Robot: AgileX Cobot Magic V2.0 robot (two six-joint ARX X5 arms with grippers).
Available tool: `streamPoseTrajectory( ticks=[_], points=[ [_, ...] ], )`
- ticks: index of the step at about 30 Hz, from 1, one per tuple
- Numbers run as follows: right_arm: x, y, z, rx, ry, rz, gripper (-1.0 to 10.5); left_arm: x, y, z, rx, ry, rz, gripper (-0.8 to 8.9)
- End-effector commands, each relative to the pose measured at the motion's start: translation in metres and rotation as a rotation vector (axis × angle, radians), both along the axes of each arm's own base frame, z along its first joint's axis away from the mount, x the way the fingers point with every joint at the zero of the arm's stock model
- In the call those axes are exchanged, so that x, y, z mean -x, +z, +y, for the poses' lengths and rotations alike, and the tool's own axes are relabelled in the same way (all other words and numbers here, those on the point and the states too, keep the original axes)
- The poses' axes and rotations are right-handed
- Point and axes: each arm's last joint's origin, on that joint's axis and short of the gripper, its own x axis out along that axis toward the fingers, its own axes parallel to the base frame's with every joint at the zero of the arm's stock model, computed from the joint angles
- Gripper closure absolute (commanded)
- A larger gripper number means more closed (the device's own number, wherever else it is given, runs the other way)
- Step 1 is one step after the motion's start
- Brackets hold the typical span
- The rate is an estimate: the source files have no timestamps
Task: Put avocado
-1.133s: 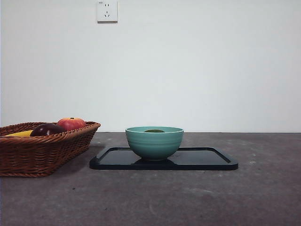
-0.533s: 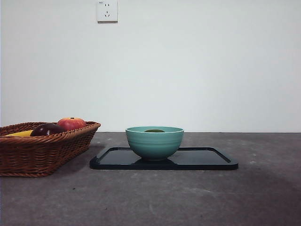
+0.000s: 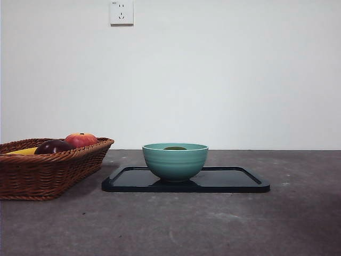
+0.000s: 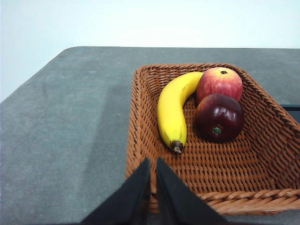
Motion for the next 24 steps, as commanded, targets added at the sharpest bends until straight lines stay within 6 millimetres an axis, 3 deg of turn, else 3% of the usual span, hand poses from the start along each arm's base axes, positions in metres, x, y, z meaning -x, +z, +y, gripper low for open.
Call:
streamPoseTrajectory(
  ticks=[1,24],
  points=[
    [-0.0005,-0.0048,0.0008,0.002,0.035,-0.001,9.3,-0.0009,-0.0077,0.0002,-0.007,-0.002,0.028,7.94],
    [0.004,-0.0059,0.0,0.032,0.01,-0.015,9.3,-0.0009,-0.0077,0.0002,-0.006,-0.002,0.028,7.94]
  ],
)
